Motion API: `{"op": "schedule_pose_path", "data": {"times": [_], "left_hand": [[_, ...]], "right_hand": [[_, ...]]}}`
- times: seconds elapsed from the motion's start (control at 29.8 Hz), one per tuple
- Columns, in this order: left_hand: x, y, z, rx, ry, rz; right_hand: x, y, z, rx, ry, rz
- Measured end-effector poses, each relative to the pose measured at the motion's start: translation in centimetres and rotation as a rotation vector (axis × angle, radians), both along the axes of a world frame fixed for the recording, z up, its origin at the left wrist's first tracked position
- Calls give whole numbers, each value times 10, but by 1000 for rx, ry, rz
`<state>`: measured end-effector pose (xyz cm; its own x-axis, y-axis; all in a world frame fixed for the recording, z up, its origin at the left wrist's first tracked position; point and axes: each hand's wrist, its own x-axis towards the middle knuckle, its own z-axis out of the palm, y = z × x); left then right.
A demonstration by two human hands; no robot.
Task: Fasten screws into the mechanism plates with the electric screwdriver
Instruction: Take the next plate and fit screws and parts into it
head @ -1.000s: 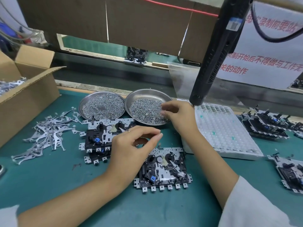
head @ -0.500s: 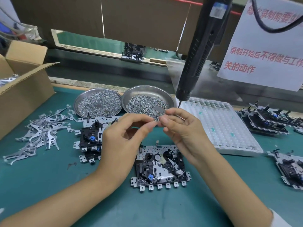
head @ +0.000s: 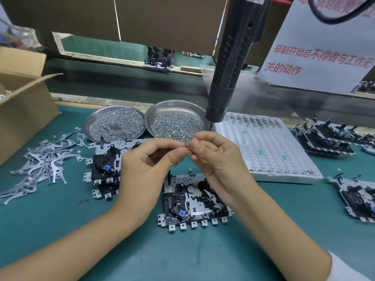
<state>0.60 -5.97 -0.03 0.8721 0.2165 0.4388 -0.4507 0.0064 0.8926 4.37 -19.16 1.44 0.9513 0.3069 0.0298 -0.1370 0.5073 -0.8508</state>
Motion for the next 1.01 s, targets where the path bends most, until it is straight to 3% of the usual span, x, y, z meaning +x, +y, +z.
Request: {"op": "schedule_pose_path", "data": {"times": [1.01], "left_hand": [[-2,0,-2,-7,90,-73]], "right_hand": [[-1,2,0,-15,-1,32]]}}
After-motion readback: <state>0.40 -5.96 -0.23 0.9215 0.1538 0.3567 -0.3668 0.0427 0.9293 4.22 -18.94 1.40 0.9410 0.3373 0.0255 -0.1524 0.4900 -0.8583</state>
